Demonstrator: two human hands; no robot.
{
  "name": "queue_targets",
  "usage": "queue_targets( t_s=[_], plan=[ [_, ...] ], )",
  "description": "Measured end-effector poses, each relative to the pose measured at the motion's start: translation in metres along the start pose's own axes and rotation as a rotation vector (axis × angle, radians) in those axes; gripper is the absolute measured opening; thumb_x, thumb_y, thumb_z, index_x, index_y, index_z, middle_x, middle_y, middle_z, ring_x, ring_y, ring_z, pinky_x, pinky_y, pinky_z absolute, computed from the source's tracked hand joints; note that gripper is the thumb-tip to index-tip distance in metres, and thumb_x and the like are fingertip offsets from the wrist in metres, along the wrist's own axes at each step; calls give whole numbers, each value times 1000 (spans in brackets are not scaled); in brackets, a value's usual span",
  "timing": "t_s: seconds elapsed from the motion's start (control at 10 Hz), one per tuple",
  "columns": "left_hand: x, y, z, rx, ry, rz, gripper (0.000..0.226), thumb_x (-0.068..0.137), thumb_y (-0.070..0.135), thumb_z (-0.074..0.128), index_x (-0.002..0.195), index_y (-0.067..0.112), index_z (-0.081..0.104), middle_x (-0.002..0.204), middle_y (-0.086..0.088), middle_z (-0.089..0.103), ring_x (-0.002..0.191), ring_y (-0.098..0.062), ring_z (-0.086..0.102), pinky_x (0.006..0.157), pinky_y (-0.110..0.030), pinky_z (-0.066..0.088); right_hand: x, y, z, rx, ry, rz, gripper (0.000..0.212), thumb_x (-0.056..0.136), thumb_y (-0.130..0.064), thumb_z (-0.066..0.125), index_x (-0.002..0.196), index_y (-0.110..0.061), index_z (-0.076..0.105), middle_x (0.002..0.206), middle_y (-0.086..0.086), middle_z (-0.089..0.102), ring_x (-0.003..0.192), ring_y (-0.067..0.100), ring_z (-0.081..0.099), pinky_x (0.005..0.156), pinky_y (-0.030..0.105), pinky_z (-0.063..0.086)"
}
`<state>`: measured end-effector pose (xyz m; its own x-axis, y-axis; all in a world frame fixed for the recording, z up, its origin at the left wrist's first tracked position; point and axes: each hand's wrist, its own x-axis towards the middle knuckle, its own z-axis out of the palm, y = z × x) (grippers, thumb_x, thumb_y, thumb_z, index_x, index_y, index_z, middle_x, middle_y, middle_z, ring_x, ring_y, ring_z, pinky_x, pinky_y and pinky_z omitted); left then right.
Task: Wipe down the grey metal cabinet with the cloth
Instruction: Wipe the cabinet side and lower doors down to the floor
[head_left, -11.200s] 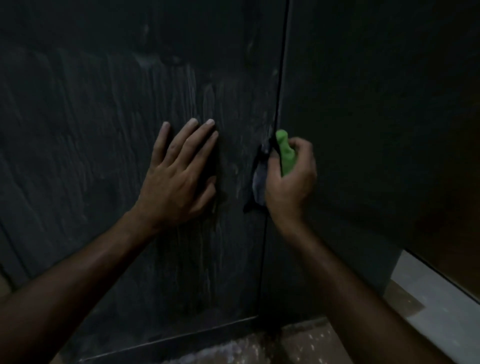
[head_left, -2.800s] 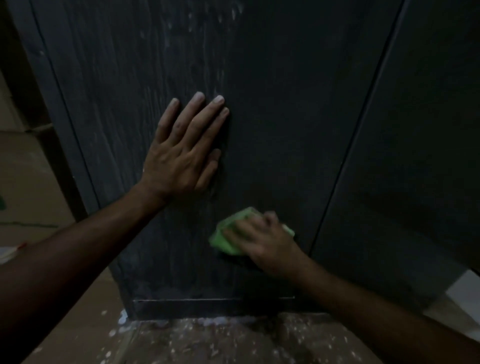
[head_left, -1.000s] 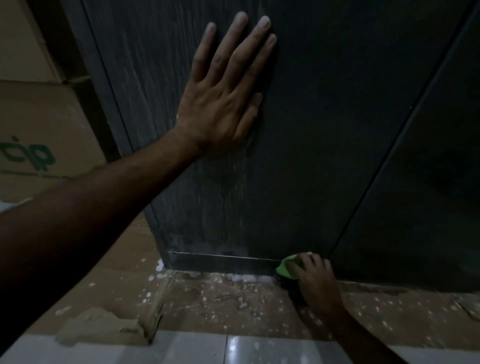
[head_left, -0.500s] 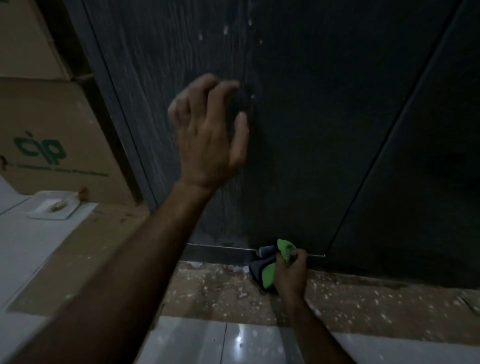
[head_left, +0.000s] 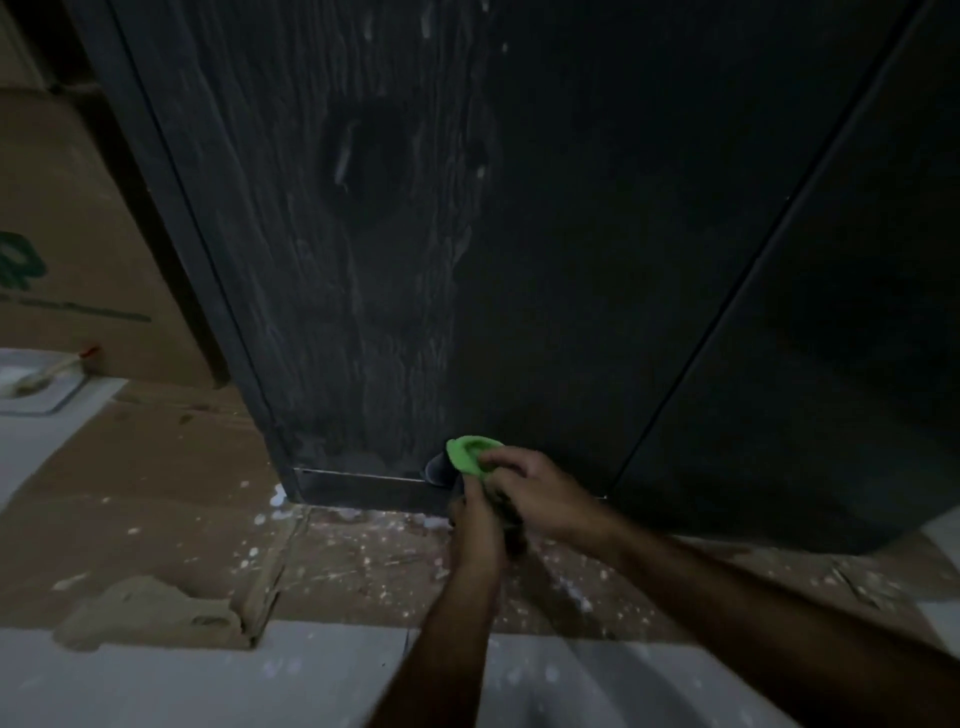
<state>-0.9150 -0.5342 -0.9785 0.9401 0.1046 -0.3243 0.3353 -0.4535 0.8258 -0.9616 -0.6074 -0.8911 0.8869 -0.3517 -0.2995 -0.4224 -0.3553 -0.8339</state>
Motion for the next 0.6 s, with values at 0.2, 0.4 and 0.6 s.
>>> queue_targets(
  t_s=[0.2,0.4,0.6],
  plan=[
    [20,39,-3,-1202,-338,-607,58,112,47,25,128,9,64,134,-21,63,115,-39,63,92,-44,51,-14,-59,-65,-944,-109,-490,26,94,-28,59,118,-26,68,114,-6,71,101,13,65,87,38,56],
    [40,26,0,-1084,-41,-608,56,112,50,29,143,11,55,135,-17,63,116,-39,63,88,-40,54,-12,-64,-82,-829,142,-706,18,98,-29,58,112,-23,67,103,-10,64,95,5,56,83,27,49],
    [17,19,26,-921,-126,-490,49,114,32,41,138,-7,58,142,-30,59,126,-42,61,112,-52,48,-2,-42,-89,-1116,156,-898,14,94,-23,60,101,-15,70,98,2,65,90,20,56,79,36,50]
  ],
)
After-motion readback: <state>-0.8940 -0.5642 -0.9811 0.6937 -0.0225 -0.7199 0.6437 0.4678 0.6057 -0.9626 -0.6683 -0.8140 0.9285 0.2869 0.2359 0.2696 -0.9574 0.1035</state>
